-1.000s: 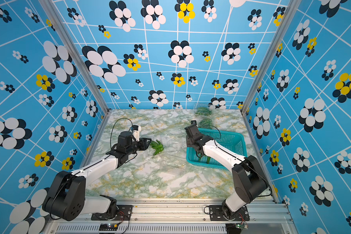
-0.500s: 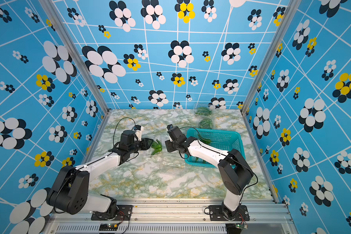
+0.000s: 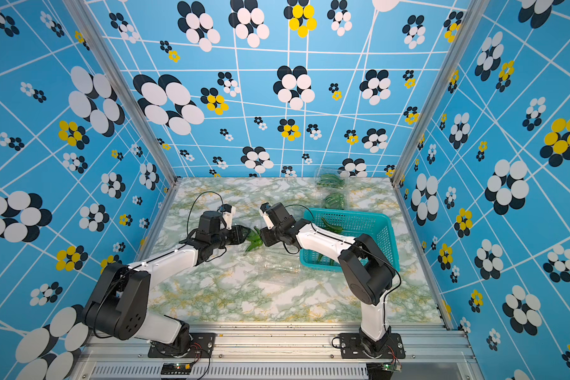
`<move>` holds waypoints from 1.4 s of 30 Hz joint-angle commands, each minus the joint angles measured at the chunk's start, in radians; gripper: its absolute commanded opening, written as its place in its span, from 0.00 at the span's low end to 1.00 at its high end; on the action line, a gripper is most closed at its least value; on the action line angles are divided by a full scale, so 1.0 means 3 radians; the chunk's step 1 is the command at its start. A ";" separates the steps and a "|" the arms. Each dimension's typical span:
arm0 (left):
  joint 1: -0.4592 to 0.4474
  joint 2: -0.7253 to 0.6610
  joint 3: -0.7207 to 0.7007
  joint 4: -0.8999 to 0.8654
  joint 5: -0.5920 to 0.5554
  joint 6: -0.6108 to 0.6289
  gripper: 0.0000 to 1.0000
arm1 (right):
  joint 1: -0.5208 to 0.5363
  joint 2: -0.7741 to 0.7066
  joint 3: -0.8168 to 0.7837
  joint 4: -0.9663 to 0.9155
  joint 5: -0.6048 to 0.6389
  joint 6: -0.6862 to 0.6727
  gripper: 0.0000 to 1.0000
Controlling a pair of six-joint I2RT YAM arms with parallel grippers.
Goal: Take small green peppers out of containers
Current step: Pick up the green pepper from the packing box.
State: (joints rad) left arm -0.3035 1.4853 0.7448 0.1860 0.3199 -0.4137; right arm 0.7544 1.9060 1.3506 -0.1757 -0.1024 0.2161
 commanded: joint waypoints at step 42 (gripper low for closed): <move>-0.0032 0.0100 0.0156 -0.0109 0.0048 0.0100 0.42 | 0.0011 0.0208 0.0162 -0.0174 -0.0275 -0.0089 0.00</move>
State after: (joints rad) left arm -0.3080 1.5154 0.7624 0.1783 0.3252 -0.4053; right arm 0.7544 1.9766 1.3869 -0.2008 -0.1684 0.1978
